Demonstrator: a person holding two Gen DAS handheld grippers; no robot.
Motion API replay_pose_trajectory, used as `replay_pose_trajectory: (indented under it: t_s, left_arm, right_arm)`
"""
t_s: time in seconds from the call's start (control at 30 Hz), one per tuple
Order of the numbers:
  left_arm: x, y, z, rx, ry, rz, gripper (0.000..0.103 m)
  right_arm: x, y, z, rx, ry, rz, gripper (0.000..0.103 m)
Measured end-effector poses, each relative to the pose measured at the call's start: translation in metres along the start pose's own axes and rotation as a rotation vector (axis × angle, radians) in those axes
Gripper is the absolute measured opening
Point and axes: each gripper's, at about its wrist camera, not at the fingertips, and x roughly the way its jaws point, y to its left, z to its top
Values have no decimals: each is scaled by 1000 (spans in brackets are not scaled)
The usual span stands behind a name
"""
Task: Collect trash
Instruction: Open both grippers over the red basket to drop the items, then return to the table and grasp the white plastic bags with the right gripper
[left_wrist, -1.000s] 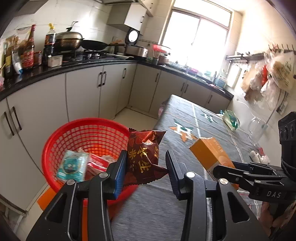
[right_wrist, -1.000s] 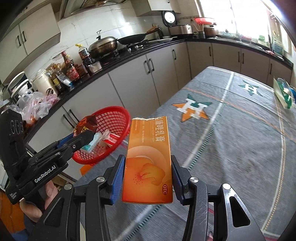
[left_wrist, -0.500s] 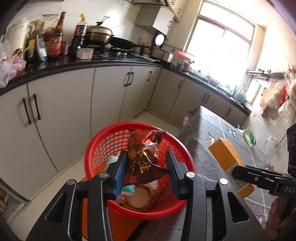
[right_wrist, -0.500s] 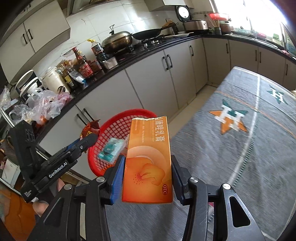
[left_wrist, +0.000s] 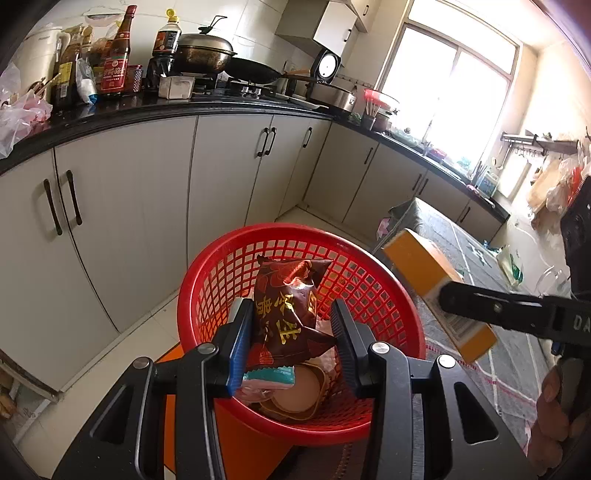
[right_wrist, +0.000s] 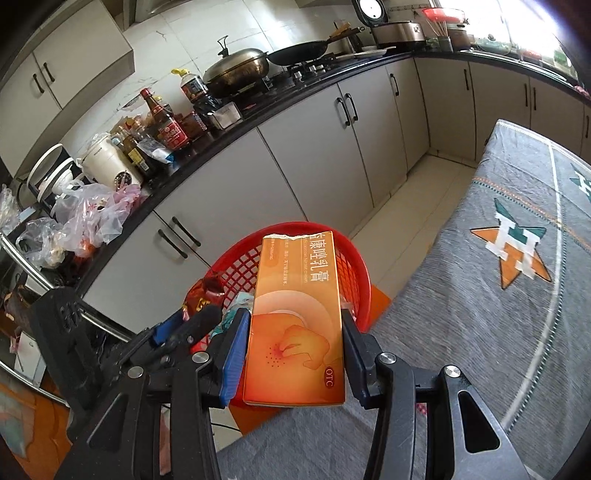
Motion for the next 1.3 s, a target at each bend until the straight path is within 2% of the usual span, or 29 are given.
replay_pose_trajectory:
  t_s: [0.63,0.93,1.3]
  left_arm:
    - [13,2,-7,38,26,30,42]
    - [7,1,-6,38,12,33,50]
    - [-12,-24,-5,76,-11,19,52]
  right_arm:
    - [40,0,11,17,34,-32,52]
    - [19,-3,10,17,-16,-54,52]
    - [-17,-20,0,42,-54,-70,54]
